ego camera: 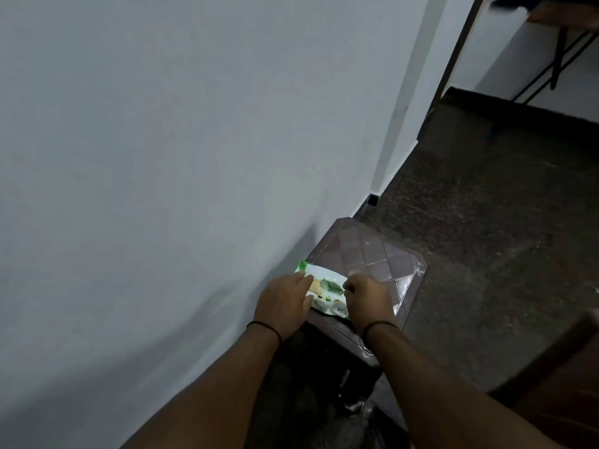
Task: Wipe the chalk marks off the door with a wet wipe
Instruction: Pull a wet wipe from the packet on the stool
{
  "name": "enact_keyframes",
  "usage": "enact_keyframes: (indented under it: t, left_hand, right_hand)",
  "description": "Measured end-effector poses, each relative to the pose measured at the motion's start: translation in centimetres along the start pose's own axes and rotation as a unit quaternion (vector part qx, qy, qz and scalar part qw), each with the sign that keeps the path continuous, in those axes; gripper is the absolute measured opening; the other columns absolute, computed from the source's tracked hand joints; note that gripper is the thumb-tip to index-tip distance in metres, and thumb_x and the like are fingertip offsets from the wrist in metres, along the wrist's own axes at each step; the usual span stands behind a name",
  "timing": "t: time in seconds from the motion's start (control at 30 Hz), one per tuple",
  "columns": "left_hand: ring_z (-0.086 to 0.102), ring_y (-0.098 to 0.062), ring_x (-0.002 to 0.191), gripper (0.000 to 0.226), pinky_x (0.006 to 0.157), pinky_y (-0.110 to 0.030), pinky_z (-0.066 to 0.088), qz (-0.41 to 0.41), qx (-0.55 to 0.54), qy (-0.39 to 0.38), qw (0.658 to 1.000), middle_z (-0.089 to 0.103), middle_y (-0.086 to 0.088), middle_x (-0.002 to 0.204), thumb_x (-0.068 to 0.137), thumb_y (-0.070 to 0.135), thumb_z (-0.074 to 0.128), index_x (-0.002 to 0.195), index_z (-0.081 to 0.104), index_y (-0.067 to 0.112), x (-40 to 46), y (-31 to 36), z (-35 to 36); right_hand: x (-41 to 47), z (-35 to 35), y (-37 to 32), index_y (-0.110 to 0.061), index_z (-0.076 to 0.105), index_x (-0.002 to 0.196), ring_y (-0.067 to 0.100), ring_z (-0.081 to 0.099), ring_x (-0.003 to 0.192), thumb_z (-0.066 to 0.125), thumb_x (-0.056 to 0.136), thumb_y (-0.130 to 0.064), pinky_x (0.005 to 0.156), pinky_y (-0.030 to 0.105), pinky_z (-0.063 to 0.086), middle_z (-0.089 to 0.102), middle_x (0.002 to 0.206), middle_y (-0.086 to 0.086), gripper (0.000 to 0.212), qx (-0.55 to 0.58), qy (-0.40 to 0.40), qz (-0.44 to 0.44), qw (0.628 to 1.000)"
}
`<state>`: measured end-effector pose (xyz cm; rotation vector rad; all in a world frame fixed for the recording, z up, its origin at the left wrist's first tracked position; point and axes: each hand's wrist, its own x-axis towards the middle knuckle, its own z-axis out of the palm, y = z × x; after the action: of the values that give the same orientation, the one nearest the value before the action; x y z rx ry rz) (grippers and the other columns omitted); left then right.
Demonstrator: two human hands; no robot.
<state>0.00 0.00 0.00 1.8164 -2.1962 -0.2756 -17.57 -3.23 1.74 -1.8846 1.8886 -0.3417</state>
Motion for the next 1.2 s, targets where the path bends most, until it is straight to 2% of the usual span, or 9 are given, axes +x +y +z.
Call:
enact_keyframes:
  t: [0.07, 0.13, 0.23, 0.4, 0.57, 0.67, 0.87, 1.03, 1.2]
  left_hand:
    - [0.069, -0.029, 0.095, 0.044, 0.076, -0.036, 0.058, 0.02, 0.023, 0.008, 0.999, 0.069, -0.012, 0.115, 0.068, 0.019, 0.078, 0.111, 0.07, 0.012, 0.8, -0.4, 2.2]
    - [0.058, -0.029, 0.118, 0.049, 0.092, -0.039, 0.05, 0.019, 0.029, -0.018, 0.999, 0.057, -0.012, 0.136, 0.08, 0.024, 0.064, 0.128, 0.06, 0.013, 1.3, -0.8, 4.1]
    - [0.043, -0.028, 0.134, 0.055, 0.106, -0.041, 0.036, 0.02, 0.062, -0.041, 0.997, 0.041, -0.009, 0.151, 0.088, 0.032, 0.051, 0.141, 0.045, 0.02, 1.9, -1.3, 6.9]
    - [0.045, -0.03, 0.134, 0.055, 0.111, -0.045, 0.033, 0.021, 0.092, -0.026, 0.995, 0.045, -0.008, 0.148, 0.088, 0.041, 0.051, 0.14, 0.048, 0.022, 2.0, -1.5, 9.8]
    - [0.028, -0.028, 0.144, 0.061, 0.118, -0.048, 0.015, -0.012, 0.1, -0.062, 0.993, 0.033, -0.006, 0.156, 0.09, 0.044, 0.042, 0.147, 0.038, 0.023, 1.7, -2.7, 11.7]
    - [0.036, -0.03, 0.141, 0.059, 0.116, -0.053, 0.019, 0.001, 0.119, -0.06, 0.991, 0.043, -0.006, 0.15, 0.085, 0.041, 0.05, 0.14, 0.048, 0.022, 1.2, -3.6, 12.6]
    - [0.026, -0.03, 0.146, 0.061, 0.118, -0.052, 0.014, -0.013, 0.1, -0.078, 0.992, 0.034, -0.006, 0.155, 0.085, 0.038, 0.049, 0.145, 0.042, 0.025, 0.8, -4.5, 13.9]
    - [0.027, -0.029, 0.145, 0.066, 0.117, -0.054, 0.019, -0.011, 0.106, -0.051, 0.993, 0.034, -0.007, 0.155, 0.082, 0.038, 0.053, 0.146, 0.041, 0.025, 0.4, -4.3, 14.1]
    - [0.015, -0.026, 0.149, 0.07, 0.12, -0.05, 0.01, -0.026, 0.094, -0.055, 0.994, 0.023, -0.005, 0.16, 0.086, 0.04, 0.047, 0.152, 0.027, 0.028, 0.1, -4.3, 14.0]
  right_hand:
    - [0.9, 1.6, 1.2, -0.012, 0.066, 0.087, 0.033, 0.061, 0.088, 0.055, 0.086, -0.007, 0.072, 0.033, 0.049, 0.065, 0.097, 0.012, 0.012, -0.007, -0.007, 0.005, 1.0]
    - [1.7, 3.2, 2.4, -0.013, 0.066, 0.09, 0.031, 0.061, 0.09, 0.055, 0.086, -0.009, 0.072, 0.032, 0.048, 0.067, 0.096, 0.01, 0.012, -0.016, -0.023, 0.017, 0.999]
    - [2.7, 5.0, 4.0, -0.013, 0.067, 0.09, 0.03, 0.06, 0.091, 0.055, 0.087, -0.011, 0.072, 0.032, 0.046, 0.068, 0.096, 0.009, 0.012, -0.015, -0.006, 0.02, 1.0]
    - [4.2, 7.0, 4.4, -0.016, 0.066, 0.09, 0.029, 0.064, 0.086, 0.055, 0.088, -0.015, 0.07, 0.033, 0.049, 0.07, 0.089, 0.006, 0.012, 0.003, 0.013, -0.031, 0.999]
    - [6.3, 8.8, 3.5, -0.016, 0.067, 0.091, 0.032, 0.062, 0.089, 0.053, 0.087, -0.016, 0.07, 0.033, 0.048, 0.068, 0.09, 0.01, 0.014, -0.048, -0.024, -0.045, 0.998]
    - [7.1, 9.8, 3.3, -0.014, 0.068, 0.09, 0.032, 0.06, 0.094, 0.053, 0.082, -0.008, 0.07, 0.033, 0.048, 0.065, 0.094, 0.01, 0.018, -0.094, -0.043, -0.052, 0.993]
    - [8.1, 11.3, 3.2, -0.011, 0.068, 0.099, 0.033, 0.061, 0.102, 0.052, 0.084, -0.004, 0.077, 0.037, 0.051, 0.061, 0.109, 0.012, 0.023, -0.124, -0.06, -0.039, 0.99]
    - [7.8, 11.5, 3.9, -0.005, 0.059, 0.107, 0.033, 0.057, 0.104, 0.051, 0.083, 0.0, 0.08, 0.037, 0.049, 0.059, 0.111, 0.017, 0.026, -0.084, -0.053, -0.051, 0.994]
    - [7.5, 11.2, 4.4, -0.012, 0.047, 0.096, 0.036, 0.058, 0.082, 0.048, 0.091, -0.007, 0.061, 0.032, 0.035, 0.06, 0.086, 0.013, 0.008, 0.021, -0.012, -0.022, 0.999]
